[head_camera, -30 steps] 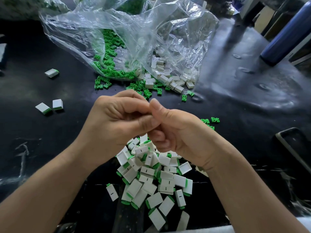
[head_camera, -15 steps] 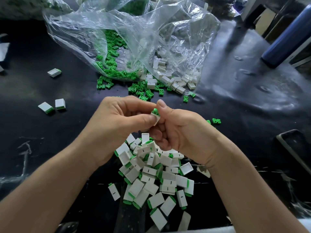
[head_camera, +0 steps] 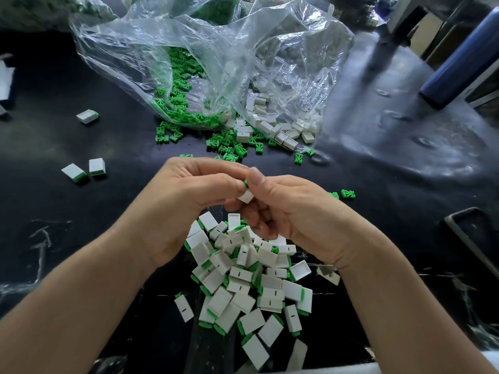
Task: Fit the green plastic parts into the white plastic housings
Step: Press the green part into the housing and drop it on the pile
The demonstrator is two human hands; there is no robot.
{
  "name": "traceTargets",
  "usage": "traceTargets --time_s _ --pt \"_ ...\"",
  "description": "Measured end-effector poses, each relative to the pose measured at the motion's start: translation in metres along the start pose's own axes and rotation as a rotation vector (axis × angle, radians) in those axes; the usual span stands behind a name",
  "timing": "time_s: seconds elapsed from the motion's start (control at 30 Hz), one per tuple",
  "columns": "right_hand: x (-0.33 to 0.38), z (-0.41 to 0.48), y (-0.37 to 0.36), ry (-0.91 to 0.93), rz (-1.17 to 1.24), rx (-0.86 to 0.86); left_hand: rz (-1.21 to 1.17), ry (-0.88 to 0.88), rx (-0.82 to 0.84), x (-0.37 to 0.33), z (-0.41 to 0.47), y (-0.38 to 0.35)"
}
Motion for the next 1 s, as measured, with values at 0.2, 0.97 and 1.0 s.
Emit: traceTargets --time_s 0.2,0.97,1.0 --pt "0.001 -0.001 -0.003 0.031 -0.106 -0.037 -0.068 0.038 0.052 0.003 0.000 -0.003" --pt "-0.002 0.003 -0.007 0.019 -0.062 -0.071 -0.078 0.023 -0.046 0.002 0.000 -0.003" --pt "-0.002 0.003 -0.007 0.017 -0.030 -0.069 -0.087 0.024 -0.038 0.002 0.000 -0.003"
Point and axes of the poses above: each hand's wrist, its own z-axis towards the middle knuckle, its own y-axis out of the back of the hand, x = y × z, the point moved 3 cm from there along z, towards the middle knuckle, and after that the axes turned 5 degrees about x, right-handed, at the moved point
